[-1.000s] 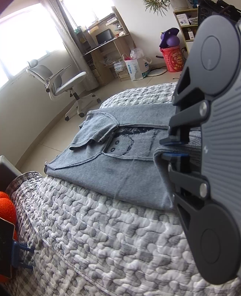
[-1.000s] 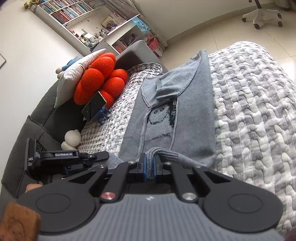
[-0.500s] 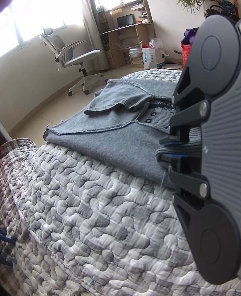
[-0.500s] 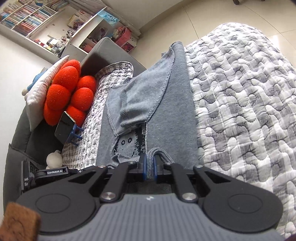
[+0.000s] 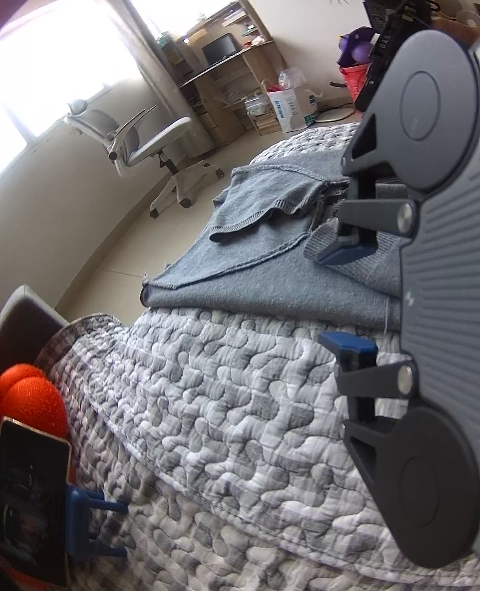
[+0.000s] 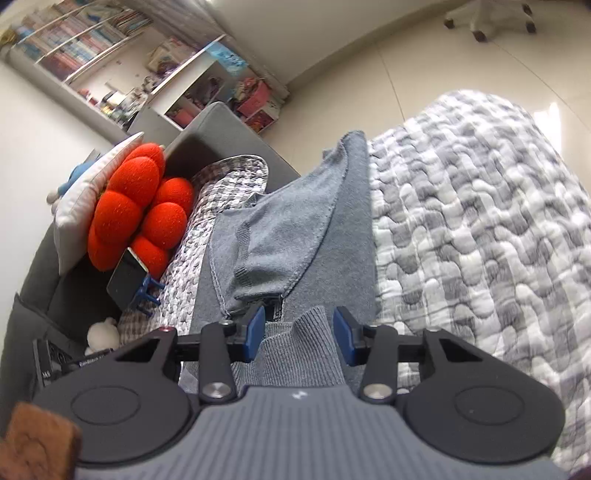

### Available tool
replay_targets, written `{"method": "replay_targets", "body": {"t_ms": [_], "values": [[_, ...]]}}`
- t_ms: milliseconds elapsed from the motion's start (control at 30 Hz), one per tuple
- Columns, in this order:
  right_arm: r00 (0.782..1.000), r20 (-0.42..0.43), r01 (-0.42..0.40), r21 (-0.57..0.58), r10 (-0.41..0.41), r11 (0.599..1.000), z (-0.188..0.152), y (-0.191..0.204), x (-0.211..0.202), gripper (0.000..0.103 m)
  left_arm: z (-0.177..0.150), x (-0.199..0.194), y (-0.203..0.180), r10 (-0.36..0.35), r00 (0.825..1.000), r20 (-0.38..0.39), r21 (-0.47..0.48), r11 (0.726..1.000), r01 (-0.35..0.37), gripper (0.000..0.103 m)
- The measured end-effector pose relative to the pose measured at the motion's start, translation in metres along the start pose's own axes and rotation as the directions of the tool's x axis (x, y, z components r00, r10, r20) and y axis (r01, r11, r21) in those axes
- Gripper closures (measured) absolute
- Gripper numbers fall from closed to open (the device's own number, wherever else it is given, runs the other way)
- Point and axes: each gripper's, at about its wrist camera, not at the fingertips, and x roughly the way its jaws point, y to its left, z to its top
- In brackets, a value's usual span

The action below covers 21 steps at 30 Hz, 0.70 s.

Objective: Fold clothes
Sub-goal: 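Lift the hem with both grippers and fold it toward the collar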

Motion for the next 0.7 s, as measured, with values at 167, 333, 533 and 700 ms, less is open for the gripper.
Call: {"method": "replay_targets", "body": {"t_ms": [167, 333, 533, 700], "values": [[0.999, -0.033, 0.014, -0.169, -0.02, 0.986, -0.007, 0.015, 0.017, 0.058, -0.004, 0.011, -0.02, -0.075, 0.997, -0.02, 0.124, 0.989, 0.077, 0.056], [0.997, -0.063, 0.02, -0.257, -0.037, 0.966, -0.009, 0.015, 0.03, 0.058, -0.01, 0.025, -0.039, -0.062, 0.997, -0.046, 0.271, 0.96, 0.072, 0.054], [0.992, -0.115, 0.009, -0.353, -0.053, 0.936, -0.015, 0.016, 0.04, 0.058, -0.015, 0.042, -0.05, -0.015, 0.998, -0.055, 0.377, 0.925, 0.035, 0.054], [0.99, -0.131, 0.003, -0.384, -0.058, 0.923, -0.016, 0.016, 0.047, 0.058, -0.015, 0.049, -0.045, -0.04, 0.995, -0.096, 0.364, 0.928, 0.073, 0.056]]}}
